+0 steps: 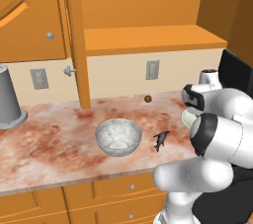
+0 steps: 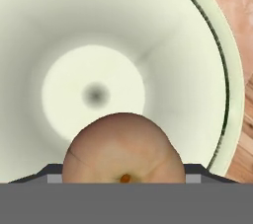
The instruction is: Pick both bowls and place them on the counter. Then place the peach in one bowl and place the fish in the other bowl.
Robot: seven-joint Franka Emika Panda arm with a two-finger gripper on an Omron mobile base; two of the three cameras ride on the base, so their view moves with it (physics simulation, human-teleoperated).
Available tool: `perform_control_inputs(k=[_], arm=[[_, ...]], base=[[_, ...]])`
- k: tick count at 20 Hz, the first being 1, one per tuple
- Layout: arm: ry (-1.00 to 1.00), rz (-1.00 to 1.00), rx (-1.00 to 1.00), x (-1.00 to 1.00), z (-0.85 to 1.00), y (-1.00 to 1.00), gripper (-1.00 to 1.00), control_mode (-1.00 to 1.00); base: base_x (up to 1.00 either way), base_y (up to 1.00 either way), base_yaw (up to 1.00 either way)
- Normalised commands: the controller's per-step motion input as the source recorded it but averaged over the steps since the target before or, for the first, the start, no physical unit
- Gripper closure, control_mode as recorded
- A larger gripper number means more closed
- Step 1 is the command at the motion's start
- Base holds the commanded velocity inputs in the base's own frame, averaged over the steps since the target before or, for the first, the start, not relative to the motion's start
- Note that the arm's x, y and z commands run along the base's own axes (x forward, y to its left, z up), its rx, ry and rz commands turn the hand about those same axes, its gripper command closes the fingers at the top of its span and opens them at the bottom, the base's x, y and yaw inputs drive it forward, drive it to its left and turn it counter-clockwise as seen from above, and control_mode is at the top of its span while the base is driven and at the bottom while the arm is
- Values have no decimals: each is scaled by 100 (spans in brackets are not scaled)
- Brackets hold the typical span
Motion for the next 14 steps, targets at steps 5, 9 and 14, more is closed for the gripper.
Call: perform_control_inputs(k=[5,9,14], arm=[[0,0,6,1,-20,-9,100,-100],[0,0,2,4,-18,0,100,-100],[0,0,0,2,-10,0,100,-100]], base=[[0,0,0],[0,0,0],[0,0,0]])
